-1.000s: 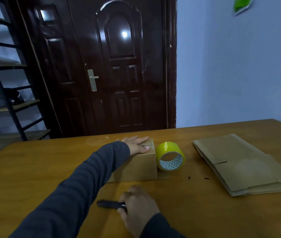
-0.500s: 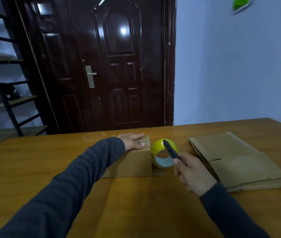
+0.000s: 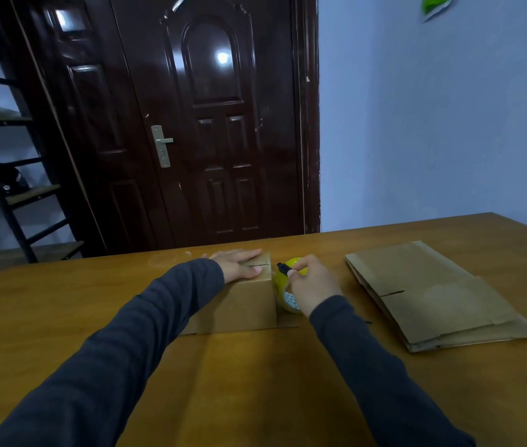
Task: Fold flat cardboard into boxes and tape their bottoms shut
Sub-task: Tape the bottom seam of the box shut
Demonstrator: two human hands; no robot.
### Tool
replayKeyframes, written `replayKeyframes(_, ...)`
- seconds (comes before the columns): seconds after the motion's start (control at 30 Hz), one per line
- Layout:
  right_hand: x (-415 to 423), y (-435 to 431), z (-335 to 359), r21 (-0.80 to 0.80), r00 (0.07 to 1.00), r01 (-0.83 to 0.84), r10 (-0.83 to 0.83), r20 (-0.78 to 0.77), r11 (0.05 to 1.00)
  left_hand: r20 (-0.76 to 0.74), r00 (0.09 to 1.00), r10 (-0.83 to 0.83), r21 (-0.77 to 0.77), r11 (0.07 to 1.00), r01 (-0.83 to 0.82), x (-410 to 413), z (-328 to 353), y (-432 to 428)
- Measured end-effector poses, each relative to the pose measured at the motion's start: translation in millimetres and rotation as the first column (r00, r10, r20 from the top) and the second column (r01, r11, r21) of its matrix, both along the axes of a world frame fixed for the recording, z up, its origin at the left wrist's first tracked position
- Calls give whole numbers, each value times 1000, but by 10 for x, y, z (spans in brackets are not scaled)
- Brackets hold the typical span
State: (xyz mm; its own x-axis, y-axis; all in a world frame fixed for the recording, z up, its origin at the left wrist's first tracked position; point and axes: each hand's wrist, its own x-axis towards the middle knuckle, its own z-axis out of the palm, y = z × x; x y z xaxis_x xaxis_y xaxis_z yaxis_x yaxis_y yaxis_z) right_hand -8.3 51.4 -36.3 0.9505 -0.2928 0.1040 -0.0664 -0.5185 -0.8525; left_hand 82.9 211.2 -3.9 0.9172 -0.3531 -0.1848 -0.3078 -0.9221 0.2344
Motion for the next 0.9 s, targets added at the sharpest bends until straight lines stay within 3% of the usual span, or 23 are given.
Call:
replayKeyframes(0.17,-12,59,15,-92,999,-32,29,-33,995,1,1000,-3,14,1000,3,4,-7,8)
replayKeyframes(0.47,-499,-72,-53,-83,988,-154,155,2,984,2,1000,-3,12,1000,3,16,-11,-11)
replayKeyframes(0.53,-554,-144,-66,-64,992,-123,125,33,990,-2,1000,-6,8,1000,6,5,-4,-8)
replayKeyframes(0.63,-533,-287,-113,-32,990,63,-59,127,998,-11,1000,-10,-24,1000,10,-13,20,-5)
replayKeyframes(0.73,-482,-414,-207,-168,977,205,-191,91,964,-21,1000,-12,-43,999,11,-28,36,-1)
replayKeyframes(0.9,-497,-496,-378,-490,976,156,-209,-55,858,-34,999,8,-75,997,-11,-20,37,2)
